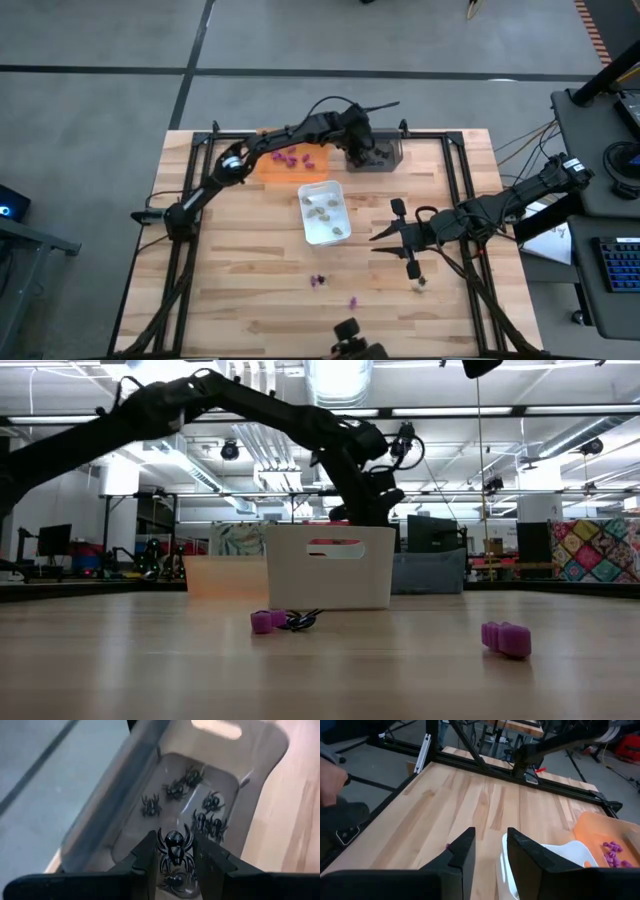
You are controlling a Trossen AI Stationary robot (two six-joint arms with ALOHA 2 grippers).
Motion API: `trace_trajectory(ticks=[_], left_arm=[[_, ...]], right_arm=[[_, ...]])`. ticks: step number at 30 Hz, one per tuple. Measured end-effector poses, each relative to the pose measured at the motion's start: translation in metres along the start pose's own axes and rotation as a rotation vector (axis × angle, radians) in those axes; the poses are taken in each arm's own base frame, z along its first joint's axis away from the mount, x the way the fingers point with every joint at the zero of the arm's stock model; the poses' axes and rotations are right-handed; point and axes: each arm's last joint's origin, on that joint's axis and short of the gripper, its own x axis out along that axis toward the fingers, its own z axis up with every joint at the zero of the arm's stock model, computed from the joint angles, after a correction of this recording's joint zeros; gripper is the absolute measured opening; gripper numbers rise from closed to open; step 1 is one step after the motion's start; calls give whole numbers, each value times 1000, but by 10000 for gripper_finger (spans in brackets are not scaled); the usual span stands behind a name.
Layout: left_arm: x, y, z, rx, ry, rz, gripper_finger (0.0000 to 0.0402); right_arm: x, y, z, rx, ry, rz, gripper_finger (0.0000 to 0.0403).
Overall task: Sort Halloween decoration
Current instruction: Put the black spider toy into the black bin
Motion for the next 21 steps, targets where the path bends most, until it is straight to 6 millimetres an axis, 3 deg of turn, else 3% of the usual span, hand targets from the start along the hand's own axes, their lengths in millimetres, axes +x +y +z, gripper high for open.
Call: trace_trajectory(ticks=[6, 12, 21], left_arm=[[16, -1, -9, -2, 34, 7, 78], [17, 5, -14, -16, 73, 133, 79], [17, 5, -15, -18, 83, 169, 121]], right_arm=[[0, 0, -1, 17, 9, 2, 100], [0, 0, -1, 14, 9, 2, 95], [0, 0, -1, 16, 9, 0, 102]])
